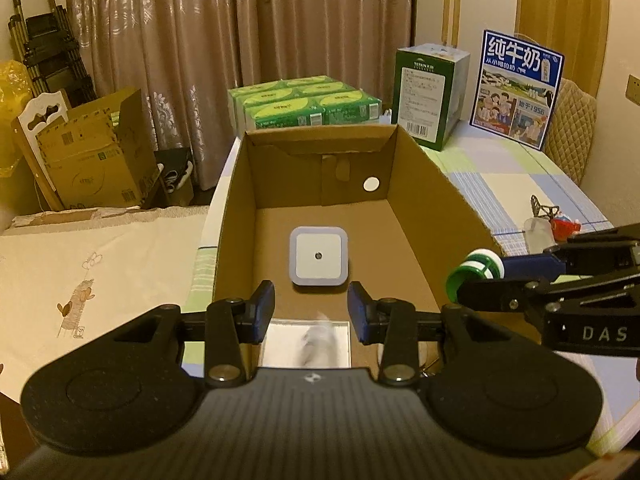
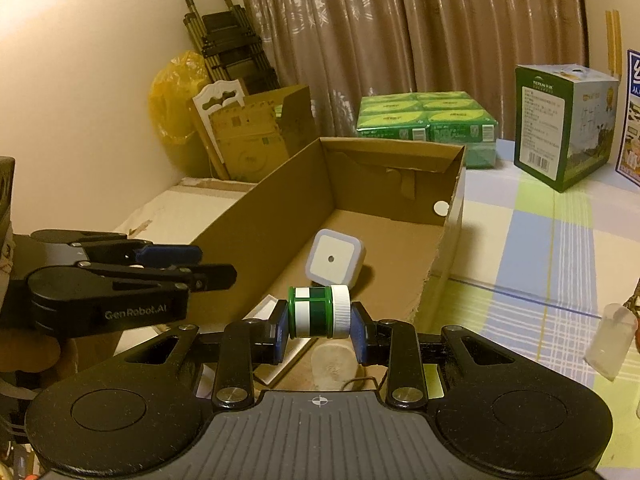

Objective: Organize rigid objects
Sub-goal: 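Carry the remote into the cardboard box and open the left tool while the right tool carries the spool, then lower the spool into the cardboard box and open the right tool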

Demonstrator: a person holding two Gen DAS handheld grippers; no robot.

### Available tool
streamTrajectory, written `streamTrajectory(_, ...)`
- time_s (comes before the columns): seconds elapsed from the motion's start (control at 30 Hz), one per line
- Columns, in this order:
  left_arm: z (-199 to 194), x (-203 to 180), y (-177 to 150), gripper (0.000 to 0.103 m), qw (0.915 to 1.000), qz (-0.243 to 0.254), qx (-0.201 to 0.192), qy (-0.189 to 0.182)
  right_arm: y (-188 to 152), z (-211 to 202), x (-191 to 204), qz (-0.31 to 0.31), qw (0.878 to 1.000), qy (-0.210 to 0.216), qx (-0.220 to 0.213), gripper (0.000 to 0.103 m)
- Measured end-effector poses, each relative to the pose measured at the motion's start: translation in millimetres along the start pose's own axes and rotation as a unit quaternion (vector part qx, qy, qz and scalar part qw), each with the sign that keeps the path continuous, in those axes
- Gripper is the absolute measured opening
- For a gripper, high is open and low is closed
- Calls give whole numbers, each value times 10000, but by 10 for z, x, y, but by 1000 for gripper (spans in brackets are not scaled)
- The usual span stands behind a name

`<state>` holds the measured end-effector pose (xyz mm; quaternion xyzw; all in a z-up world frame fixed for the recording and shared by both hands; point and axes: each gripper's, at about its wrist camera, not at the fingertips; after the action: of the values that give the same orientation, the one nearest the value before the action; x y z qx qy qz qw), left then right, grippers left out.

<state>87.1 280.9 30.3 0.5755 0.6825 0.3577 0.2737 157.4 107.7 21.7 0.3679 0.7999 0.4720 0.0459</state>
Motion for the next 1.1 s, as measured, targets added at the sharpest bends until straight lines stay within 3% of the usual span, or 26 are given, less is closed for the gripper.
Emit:
streamTrajectory(0.87,-32,-3,-32,35,10000,-29,23,74,-55,-7,-4,49,10000,-17,1,29)
streamTrajectory(1.1,-39,-2,-34,35,9999,-34,25,106,-2,-136,-74,203,9993,-73,-295,44)
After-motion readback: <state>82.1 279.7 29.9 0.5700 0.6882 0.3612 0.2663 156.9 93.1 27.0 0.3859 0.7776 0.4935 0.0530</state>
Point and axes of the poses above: each gripper's, at about its wrist camera, not at the fingertips, and z roughly the way its jaws point, x to its left, y to its top, and after that the axes turned 4 degrees about -x, right-handed
